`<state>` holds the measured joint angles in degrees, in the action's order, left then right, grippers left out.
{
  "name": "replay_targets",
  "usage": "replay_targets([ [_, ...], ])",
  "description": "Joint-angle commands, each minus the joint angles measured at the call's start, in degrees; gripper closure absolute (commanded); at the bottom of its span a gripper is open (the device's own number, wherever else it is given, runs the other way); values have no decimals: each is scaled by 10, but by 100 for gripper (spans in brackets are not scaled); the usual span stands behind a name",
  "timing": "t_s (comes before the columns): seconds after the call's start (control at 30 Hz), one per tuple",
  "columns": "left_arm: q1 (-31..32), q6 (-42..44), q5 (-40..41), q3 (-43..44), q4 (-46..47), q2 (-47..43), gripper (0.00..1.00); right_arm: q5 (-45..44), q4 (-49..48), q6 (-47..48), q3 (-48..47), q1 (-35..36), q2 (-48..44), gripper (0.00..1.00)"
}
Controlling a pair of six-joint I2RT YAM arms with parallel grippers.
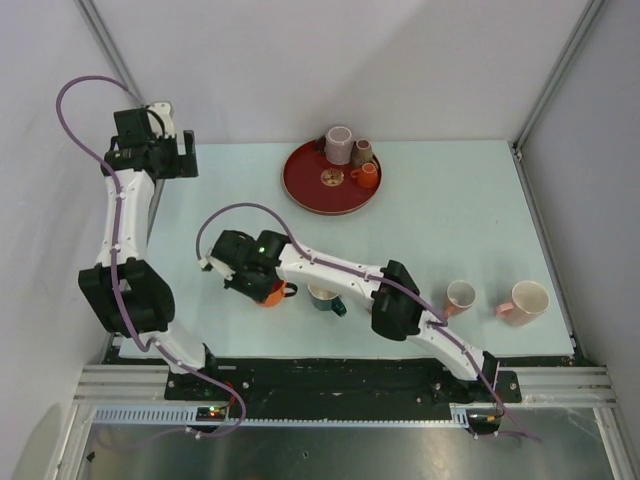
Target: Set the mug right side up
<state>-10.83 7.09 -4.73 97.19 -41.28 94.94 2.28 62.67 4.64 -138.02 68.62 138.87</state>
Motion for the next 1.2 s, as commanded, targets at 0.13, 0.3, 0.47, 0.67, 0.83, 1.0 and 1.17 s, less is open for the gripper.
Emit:
replay_targets([
  [0.13, 2, 14, -1, -6, 9, -10, 0, -10, 9, 6, -43, 5, 3, 100],
  [0.3, 2, 16, -3, -6, 9, -8, 0, -8, 19, -23, -66, 8, 25, 100],
  [0.47, 4, 22, 4, -6, 9, -1, 0, 4, 2, -32, -77, 15, 41, 100],
  [0.67, 10, 30, 5, -4, 9, 10, 0, 1, 3, -31, -79, 18, 47, 71],
  [0.83, 22, 31, -2, -5, 9, 12, 0, 13, 1, -20, -80, 17, 38, 37],
  [1.0, 36, 49, 1, -8, 9, 8, 0, 69, -20, -28, -77, -2, -23, 14],
  [1.17, 37, 53, 4, -7, 9, 7, 0, 108, -106, -99, 4, -82, -162, 9],
])
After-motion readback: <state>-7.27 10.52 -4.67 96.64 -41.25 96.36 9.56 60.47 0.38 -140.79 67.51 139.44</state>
